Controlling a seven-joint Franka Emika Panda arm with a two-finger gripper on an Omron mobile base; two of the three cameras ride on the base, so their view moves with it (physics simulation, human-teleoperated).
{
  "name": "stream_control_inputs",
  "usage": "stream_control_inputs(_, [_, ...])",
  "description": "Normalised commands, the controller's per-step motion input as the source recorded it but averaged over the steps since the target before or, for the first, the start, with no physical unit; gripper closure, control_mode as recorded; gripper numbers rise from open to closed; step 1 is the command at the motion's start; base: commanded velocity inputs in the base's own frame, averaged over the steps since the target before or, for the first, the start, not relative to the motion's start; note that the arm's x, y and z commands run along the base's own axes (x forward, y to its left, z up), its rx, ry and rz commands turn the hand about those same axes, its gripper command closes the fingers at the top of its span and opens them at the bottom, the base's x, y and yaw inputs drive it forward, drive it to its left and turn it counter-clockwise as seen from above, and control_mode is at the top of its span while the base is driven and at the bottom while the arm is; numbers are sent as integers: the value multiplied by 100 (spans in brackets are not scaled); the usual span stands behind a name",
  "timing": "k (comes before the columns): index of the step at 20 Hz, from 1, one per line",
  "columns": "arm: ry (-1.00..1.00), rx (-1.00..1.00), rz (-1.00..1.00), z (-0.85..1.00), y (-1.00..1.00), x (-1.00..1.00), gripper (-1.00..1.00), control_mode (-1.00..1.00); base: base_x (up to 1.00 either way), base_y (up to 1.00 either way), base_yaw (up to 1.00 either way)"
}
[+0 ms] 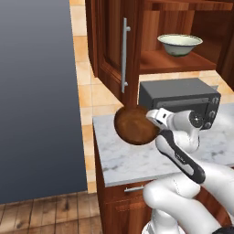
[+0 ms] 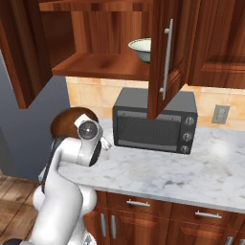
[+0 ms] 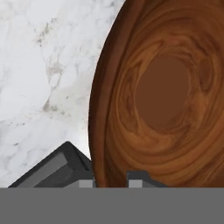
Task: Open the cabinet. Pick the bowls from the counter and place them in the cabinet. Then close the cabinet.
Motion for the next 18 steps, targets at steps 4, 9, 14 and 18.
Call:
stream_control_inputs(4, [0, 6, -11, 100, -13, -47, 100, -100, 0, 0, 0])
stream_control_inputs(9, [2, 4, -19, 100, -34, -50, 100, -100, 0, 0, 0])
stream_control_inputs(14, [11, 6, -25, 100, -44, -43, 100, -100, 0, 0, 0])
stream_control_inputs(18, [3, 8, -26, 100, -36, -18, 100, -100, 0, 0, 0])
